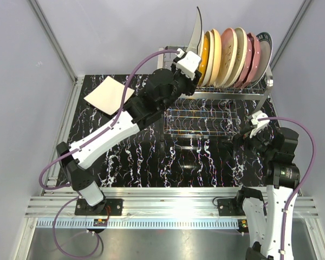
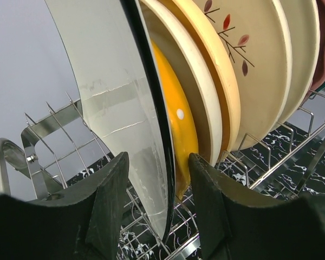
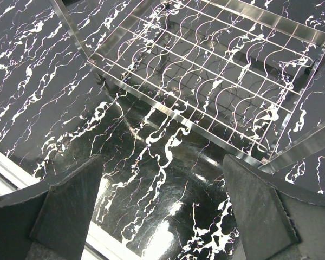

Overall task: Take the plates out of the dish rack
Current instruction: Grab a plate with the left arm

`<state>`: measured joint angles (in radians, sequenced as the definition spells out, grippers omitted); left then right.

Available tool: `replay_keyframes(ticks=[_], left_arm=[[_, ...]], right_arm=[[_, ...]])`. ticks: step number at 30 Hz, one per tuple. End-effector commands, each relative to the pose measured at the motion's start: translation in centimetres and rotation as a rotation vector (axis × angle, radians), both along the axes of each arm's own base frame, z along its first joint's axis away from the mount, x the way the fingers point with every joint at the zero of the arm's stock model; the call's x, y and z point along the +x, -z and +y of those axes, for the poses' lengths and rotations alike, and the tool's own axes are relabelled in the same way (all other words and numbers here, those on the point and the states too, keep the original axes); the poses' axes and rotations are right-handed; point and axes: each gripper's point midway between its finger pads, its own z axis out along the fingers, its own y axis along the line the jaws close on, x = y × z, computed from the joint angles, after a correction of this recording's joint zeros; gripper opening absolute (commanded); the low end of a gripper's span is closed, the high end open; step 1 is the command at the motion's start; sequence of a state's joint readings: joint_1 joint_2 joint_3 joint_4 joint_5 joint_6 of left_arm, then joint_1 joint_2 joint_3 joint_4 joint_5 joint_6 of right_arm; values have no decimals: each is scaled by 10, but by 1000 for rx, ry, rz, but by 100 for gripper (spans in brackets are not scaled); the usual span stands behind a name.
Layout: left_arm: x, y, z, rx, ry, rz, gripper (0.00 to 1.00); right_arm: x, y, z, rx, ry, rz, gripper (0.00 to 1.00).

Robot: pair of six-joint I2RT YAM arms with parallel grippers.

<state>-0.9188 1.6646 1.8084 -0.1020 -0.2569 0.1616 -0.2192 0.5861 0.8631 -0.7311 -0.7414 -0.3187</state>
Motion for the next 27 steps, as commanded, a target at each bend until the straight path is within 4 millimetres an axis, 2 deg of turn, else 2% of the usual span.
replay_keyframes(ticks=[1, 6, 8, 11, 15, 21, 27], left_arm=[[-2, -53, 35, -112, -93, -102, 51], [-1, -53, 40, -127, -93, -94, 51], [-3, -61, 43, -160, -89, -101, 51], [-2, -61, 45, -175, -91, -100, 50], [4, -62, 49, -187, -101, -96, 50], [9, -58, 43, -187, -93, -90, 49], [12, -63, 37, -201, -79, -95, 46]], right_arm=[[2, -2, -5, -25, 18, -24, 100], [2, -2, -5, -24, 19, -22, 100], [2, -2, -5, -24, 20, -23, 100], [2, -2, -5, -26, 20, -25, 100], [2, -2, -5, -26, 21, -24, 100], [2, -1, -5, -24, 22, -22, 100], [2, -2, -6, -27, 24, -24, 100]])
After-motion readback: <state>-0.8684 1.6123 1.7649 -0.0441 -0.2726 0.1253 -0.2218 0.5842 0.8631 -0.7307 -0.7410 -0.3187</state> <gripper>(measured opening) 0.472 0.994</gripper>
